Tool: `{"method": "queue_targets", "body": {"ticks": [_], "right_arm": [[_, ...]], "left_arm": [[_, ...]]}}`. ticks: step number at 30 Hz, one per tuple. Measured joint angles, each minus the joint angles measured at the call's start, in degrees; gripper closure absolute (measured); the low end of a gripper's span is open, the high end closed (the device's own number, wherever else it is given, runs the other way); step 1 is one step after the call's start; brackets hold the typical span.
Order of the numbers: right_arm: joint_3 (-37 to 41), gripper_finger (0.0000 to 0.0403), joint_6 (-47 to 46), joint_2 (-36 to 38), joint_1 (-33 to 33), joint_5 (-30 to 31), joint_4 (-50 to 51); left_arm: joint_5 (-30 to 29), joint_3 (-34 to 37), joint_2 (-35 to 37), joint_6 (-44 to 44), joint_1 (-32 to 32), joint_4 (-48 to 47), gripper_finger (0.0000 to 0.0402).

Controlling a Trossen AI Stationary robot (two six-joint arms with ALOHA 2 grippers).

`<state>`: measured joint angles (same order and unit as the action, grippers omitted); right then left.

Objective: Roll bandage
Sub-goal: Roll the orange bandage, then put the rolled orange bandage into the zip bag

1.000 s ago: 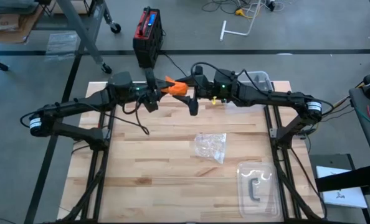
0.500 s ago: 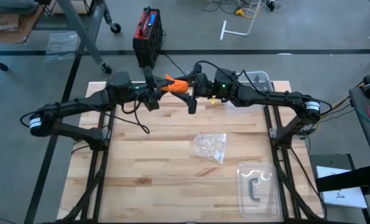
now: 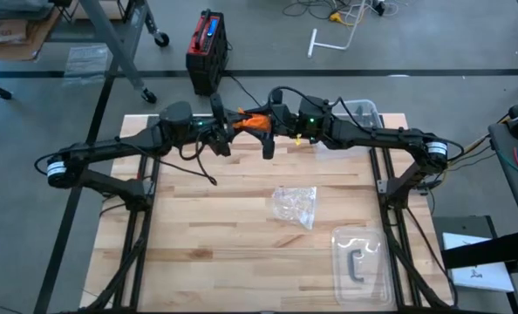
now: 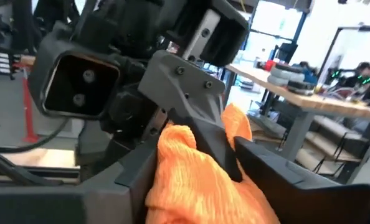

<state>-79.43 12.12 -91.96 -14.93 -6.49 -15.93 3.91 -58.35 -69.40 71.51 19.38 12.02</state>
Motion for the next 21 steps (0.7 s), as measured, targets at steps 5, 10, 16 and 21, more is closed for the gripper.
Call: {"method": "queue_targets", "body": {"ticks": [5, 10, 16, 21], "right_arm": [[-0.1, 0.0266, 4.8, 0.1, 0.0, 1.5, 0.4], [-0.1, 0.0275, 8.8, 0.2, 0.0, 1.7, 2.2], [0.0, 0.0271, 11.2, 0.5, -0.2, 2.4, 4.2], [0.0, 0.0282, 12.8, 0.8, -0.3, 2.4, 5.2]], "left_arm": [[0.3, 0.0, 1.3, -11.1, -0.1, -1.9, 0.0242], [1.1, 0.0, 2.1, -21.5, -0.1, -4.5, 0.018], [-1.5, 0.0, 2.8, -22.7, 0.1, -3.9, 0.0123], [-4.8, 0.0, 3.3, -22.7, 0.0, -2.4, 0.0104]]}}
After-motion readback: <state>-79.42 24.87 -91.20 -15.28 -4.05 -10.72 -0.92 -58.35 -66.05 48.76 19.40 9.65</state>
